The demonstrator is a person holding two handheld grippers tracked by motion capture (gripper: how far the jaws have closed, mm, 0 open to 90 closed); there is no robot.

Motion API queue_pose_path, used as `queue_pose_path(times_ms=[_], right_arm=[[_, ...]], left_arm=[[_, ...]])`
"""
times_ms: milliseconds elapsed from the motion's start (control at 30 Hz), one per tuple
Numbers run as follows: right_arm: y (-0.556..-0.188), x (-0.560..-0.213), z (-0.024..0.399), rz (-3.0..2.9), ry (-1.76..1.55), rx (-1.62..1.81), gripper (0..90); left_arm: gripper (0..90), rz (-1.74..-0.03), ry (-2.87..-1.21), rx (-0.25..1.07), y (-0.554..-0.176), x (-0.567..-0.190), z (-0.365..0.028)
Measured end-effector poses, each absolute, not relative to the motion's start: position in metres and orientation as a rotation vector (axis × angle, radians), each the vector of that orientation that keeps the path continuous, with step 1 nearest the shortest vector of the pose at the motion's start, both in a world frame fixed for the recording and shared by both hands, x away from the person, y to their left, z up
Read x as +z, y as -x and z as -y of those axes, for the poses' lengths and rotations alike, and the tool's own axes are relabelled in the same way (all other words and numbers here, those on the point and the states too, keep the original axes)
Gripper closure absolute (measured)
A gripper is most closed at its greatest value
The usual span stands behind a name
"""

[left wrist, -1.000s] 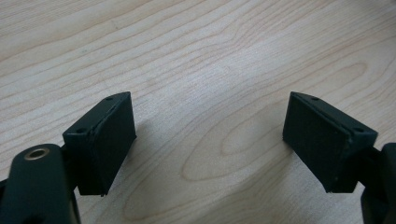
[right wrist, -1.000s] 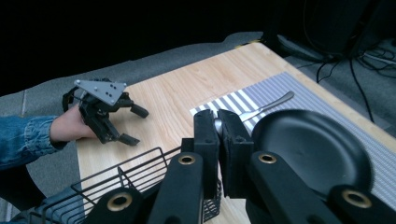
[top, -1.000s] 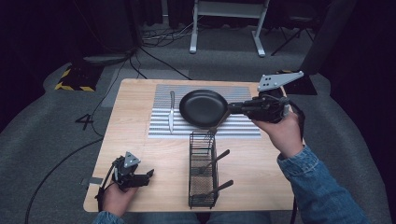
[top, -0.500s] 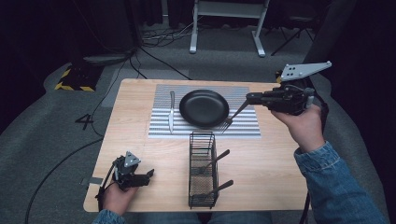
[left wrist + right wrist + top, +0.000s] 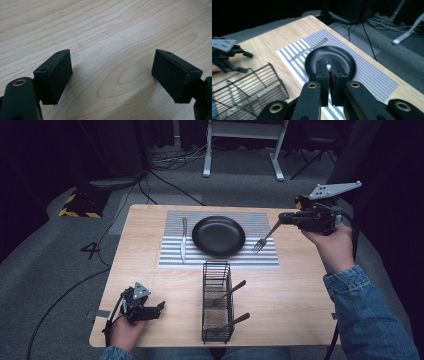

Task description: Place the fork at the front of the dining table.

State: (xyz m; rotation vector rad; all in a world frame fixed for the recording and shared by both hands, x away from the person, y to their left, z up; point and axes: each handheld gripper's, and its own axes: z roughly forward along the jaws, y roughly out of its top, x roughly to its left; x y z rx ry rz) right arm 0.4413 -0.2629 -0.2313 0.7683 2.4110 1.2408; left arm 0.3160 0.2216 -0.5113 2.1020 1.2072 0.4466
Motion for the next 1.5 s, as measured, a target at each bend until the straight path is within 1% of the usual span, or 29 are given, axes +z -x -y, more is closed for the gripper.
queue_pose_path(times_ms=[200, 233, 267, 333, 700, 900, 1500], right_arm=[[-0.465, -0.252, 0.272, -2.421, -0.853, 1.178, 87.0], [-0.473, -0.262, 0.273, -2.43, -0.876, 1.151, 86.9], [-0.473, -0.262, 0.273, -2.43, -0.876, 1.151, 86.9], [-0.484, -0.276, 0.274, -2.446, -0.904, 1.112, 86.9], [-0.508, -0.309, 0.265, -2.491, -0.931, 1.046, 86.9], [-0.515, -0.319, 0.264, -2.511, -0.943, 1.026, 86.9], [-0.528, -0.327, 0.259, -2.571, -0.938, 0.986, 86.8]], left_arm=[[17.1, -1.209, -2.101, 0.448, -0.316, -0.511, -0.222], [17.0, -1.209, -2.101, 0.448, -0.316, -0.511, -0.222], [17.0, -1.209, -2.102, 0.448, -0.316, -0.511, -0.222], [17.0, -1.209, -2.102, 0.447, -0.316, -0.511, -0.222], [17.0, -1.209, -2.102, 0.448, -0.316, -0.511, -0.222], [17.0, -1.209, -2.1, 0.448, -0.316, -0.511, -0.221], [17.0, -1.213, -2.098, 0.446, -0.316, -0.511, -0.221]])
